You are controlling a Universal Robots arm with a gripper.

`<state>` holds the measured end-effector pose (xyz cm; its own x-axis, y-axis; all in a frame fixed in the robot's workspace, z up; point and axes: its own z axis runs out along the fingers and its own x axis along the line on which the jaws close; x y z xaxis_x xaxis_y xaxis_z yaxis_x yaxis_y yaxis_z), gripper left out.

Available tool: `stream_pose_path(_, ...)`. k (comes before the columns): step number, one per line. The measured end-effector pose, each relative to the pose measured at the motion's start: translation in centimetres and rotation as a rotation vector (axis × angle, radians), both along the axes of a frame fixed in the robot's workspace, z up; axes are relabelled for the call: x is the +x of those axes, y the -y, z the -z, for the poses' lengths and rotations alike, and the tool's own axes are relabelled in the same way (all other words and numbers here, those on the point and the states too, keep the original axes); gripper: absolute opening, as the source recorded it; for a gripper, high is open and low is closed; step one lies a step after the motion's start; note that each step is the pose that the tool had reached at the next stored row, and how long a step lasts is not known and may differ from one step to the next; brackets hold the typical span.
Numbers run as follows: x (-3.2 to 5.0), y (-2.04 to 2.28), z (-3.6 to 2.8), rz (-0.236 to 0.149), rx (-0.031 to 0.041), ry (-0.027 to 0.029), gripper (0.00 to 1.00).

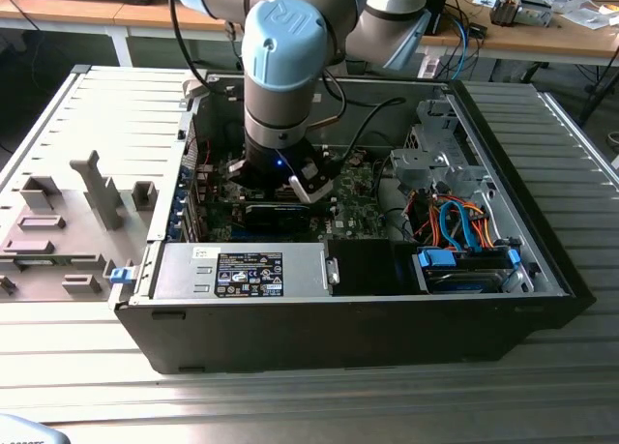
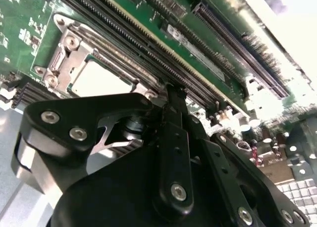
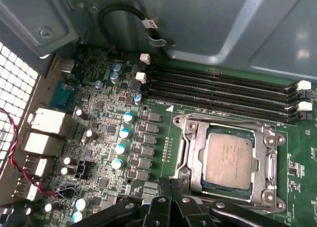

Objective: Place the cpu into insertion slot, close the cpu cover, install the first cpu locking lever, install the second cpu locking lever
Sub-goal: 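Install the second cpu locking lever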

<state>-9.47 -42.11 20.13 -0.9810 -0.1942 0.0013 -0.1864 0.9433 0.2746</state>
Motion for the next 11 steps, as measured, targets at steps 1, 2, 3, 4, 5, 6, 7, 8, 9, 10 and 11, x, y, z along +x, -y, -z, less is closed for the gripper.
stream_pose_path(1, -0.01, -0.02, -0.24, 0.0, -0.0073, 0.0015, 0.11)
stream_pose_path(2, -0.01, -0.02, -0.33, 0.0, -0.0135, 0.0021, 0.11)
stream_pose_path(3, -0.02, -0.08, -0.34, 0.0, -0.0199, 0.002, 0.11)
stream_pose_path(4, -0.01, -0.12, -0.31, 0.0, -0.0202, 0.002, 0.11)
stream_pose_path(5, -0.01, -0.13, -0.27, 0.0, -0.0202, 0.002, 0.11)
stream_pose_path(6, -0.01, -0.14, -0.22, 0.0, -0.0203, 0.0018, 0.11)
stream_pose_path(7, -0.02, -0.18, -0.12, 0.0, -0.0203, 0.0016, 0.11)
stream_pose_path(8, -0.04, -0.22, -0.07, 0.0, -0.0205, 0.0016, 0.11)
stream_pose_path(9, -0.05, -0.29, 0.01, 0.0, -0.021, 0.0014, 0.11)
stream_pose_path(10, -0.08, -0.37, 0.05, -0.001, -0.0212, 0.0012, 0.11)
stream_pose_path(11, -0.12, -0.48, 0.12, -0.002, -0.0203, 0.0014, 0.11)
